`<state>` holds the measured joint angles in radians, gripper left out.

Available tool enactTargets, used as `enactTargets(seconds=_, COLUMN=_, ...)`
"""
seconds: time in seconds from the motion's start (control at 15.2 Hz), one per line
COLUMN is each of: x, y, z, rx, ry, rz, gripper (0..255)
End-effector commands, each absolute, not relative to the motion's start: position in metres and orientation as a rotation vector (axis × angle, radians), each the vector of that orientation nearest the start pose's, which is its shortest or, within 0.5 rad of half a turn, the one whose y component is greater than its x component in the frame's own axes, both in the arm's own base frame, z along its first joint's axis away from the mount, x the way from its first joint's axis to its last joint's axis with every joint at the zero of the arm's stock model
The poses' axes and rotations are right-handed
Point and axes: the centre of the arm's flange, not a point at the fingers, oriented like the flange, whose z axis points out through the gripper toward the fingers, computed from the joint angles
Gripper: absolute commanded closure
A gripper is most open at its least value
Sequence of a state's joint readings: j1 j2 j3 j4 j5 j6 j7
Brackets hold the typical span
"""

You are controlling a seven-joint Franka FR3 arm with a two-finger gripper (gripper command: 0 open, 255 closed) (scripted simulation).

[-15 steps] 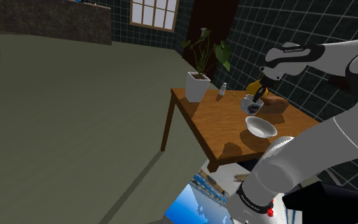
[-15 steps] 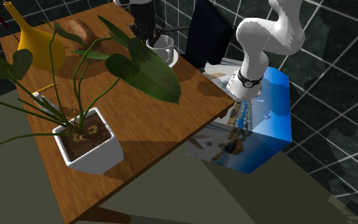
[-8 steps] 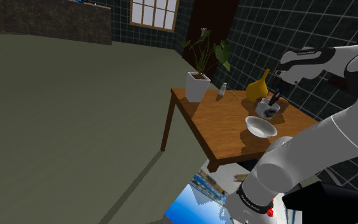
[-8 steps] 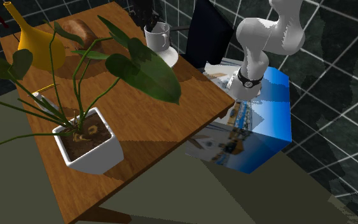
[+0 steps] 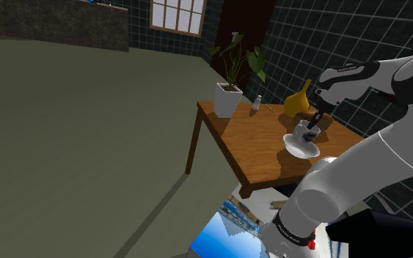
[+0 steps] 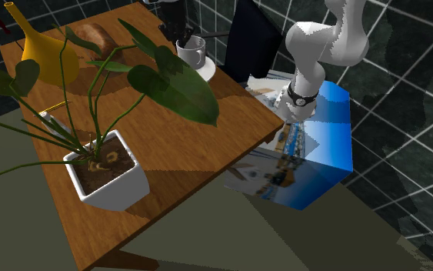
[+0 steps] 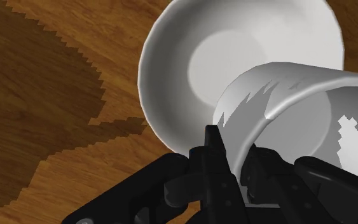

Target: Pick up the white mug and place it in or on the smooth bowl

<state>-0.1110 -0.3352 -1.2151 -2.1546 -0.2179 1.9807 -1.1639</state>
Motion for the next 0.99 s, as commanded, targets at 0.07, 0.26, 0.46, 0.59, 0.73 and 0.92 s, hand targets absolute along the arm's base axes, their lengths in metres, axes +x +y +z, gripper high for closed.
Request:
enactTargets(seconds=0.07, x=0.086, y=-0.502, z=0.424, rx=-3.064, ry=0.067, rz=-0.149, gripper=255)
enactTargets(seconds=0.26, x=0.086, y=-0.502, z=0.408, rx=-3.064, ry=0.067, rz=-0.149, gripper=255)
enactTargets(seconds=0.46, x=0.086, y=-0.502, z=0.4, rx=-3.064, ry=0.067, rz=-0.149, gripper=255)
enactTargets(seconds=0.59, x=0.086, y=-0.502, z=0.4, rx=-3.064, ry=0.067, rz=-0.149, gripper=255)
enactTargets(seconds=0.73, x=0.086, y=-0.502, z=0.4, rx=-3.064, ry=0.067, rz=-0.149, gripper=255)
enactTargets(seconds=0.92, x=0.086, y=-0.502, z=0.4, rx=-3.064, ry=0.067, rz=-0.149, gripper=0)
